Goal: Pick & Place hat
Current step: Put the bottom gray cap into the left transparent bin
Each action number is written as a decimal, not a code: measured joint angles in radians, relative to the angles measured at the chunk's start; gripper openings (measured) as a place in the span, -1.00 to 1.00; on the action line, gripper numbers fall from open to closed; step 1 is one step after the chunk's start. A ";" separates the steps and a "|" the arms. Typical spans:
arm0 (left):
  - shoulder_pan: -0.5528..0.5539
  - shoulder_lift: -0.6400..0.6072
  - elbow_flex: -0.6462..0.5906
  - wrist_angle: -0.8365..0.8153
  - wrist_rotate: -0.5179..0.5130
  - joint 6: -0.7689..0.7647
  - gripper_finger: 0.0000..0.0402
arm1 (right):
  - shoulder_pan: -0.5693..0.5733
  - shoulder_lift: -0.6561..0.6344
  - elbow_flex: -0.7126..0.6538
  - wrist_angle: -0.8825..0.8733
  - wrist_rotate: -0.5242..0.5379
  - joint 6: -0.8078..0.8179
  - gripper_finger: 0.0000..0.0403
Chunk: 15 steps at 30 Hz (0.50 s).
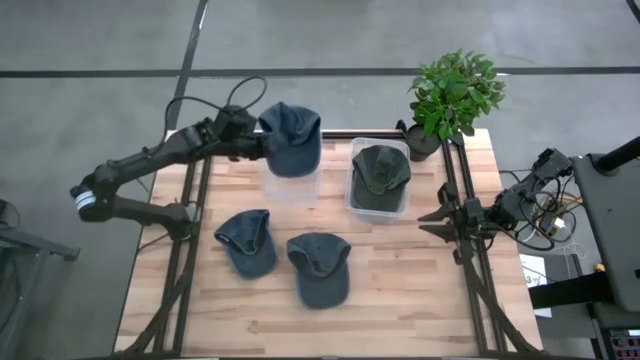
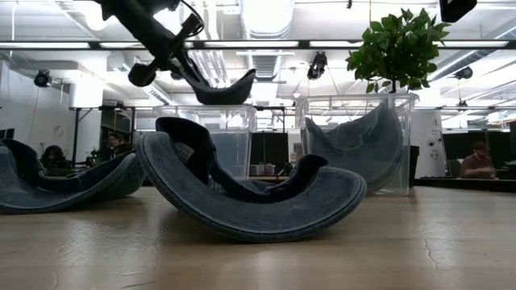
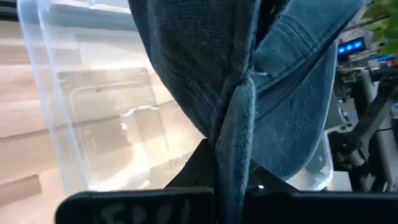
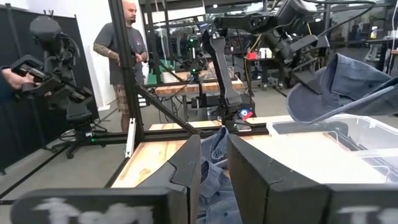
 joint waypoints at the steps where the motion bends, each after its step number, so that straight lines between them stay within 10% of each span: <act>1: 0.000 0.006 0.000 0.008 0.000 -0.003 -0.98 | 0.000 0.000 0.000 0.000 0.001 0.000 -0.62; 15: 0.002 0.127 0.000 -0.005 0.090 0.029 -0.96 | -0.004 0.000 0.000 0.000 0.001 0.011 -0.57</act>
